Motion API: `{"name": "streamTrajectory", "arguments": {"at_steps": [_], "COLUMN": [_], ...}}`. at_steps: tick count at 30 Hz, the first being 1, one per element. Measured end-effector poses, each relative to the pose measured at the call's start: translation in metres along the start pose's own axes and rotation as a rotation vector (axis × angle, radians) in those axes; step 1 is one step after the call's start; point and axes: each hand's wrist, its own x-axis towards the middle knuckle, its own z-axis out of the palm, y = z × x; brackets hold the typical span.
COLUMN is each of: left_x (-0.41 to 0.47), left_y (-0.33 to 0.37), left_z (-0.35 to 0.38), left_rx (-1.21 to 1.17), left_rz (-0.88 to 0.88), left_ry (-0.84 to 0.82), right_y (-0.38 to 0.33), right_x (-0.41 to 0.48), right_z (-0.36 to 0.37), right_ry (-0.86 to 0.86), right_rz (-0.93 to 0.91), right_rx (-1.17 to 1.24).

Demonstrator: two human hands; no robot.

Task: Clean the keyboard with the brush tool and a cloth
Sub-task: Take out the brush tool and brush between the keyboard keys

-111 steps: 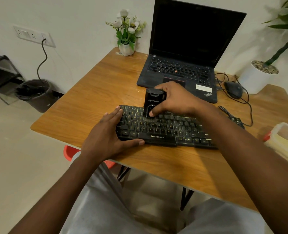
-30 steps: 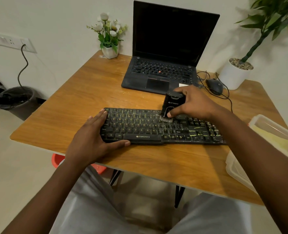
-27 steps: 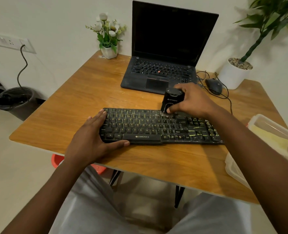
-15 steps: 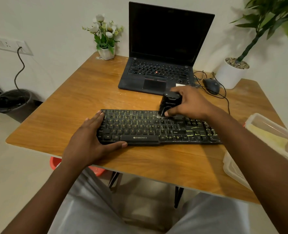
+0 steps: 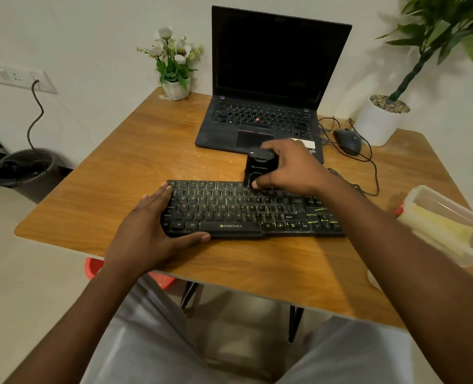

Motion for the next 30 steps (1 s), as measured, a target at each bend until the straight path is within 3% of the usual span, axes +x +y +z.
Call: {"name": "streamTrajectory", "arguments": {"at_steps": [6,18,30], "left_x": [0.000,0.003,0.003], "left_y": [0.000,-0.009,-0.008], "left_z": [-0.001,0.005,0.004], "left_rx": [-0.004,-0.001,-0.001], "left_rz": [0.007,-0.013,-0.007], "left_ry": [0.000,-0.008,0.000], "right_y": [-0.003,0.026,0.002], "right_x": [0.005,-0.018,0.000], "right_z": [0.007,-0.046,-0.002], "right_ry": [-0.001,-0.001,0.030], "right_rz": [-0.010,0.049,0.011], "right_rx": [0.030,-0.214,0.062]}}
